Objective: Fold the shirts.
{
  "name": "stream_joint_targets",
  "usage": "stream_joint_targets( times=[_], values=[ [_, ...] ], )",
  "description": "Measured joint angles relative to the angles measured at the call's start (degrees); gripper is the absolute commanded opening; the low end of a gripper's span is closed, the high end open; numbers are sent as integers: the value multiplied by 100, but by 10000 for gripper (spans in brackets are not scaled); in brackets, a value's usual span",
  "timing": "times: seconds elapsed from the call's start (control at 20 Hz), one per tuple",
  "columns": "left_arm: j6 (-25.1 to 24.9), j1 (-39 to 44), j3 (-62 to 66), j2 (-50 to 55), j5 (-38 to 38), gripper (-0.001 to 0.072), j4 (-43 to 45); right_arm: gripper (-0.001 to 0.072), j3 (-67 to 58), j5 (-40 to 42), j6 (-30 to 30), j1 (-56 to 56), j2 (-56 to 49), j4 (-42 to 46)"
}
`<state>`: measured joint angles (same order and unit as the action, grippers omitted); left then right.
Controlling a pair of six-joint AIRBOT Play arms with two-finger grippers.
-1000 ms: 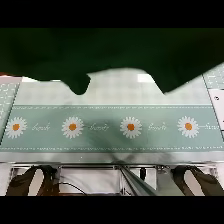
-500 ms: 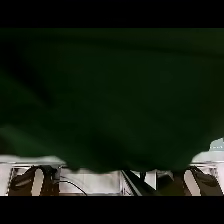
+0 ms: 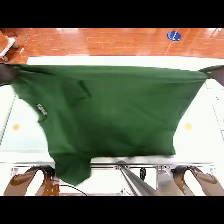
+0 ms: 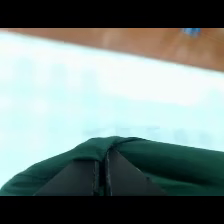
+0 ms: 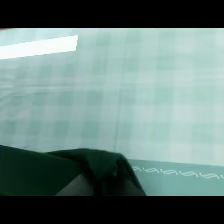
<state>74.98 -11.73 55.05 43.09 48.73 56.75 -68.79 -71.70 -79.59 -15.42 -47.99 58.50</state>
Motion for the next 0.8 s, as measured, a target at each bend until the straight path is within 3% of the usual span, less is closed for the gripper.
stream_joint_targets(
  times=[0.2,0.4,0.6,0.8],
  values=[
    [-46,695,420,1873,-1003,23,-90,20,-153,1113,157,345,-1729,-122],
    [463,957,1360,3554,-1294,23,-153,20,-1163,1530,44,435,-3571,-199],
    [754,1012,2035,4503,-885,25,-179,21,-2031,1233,-85,439,-4732,-240],
    [619,850,2267,4784,0,24,-177,21,-2302,745,-31,382,-5071,-254]
  ],
)
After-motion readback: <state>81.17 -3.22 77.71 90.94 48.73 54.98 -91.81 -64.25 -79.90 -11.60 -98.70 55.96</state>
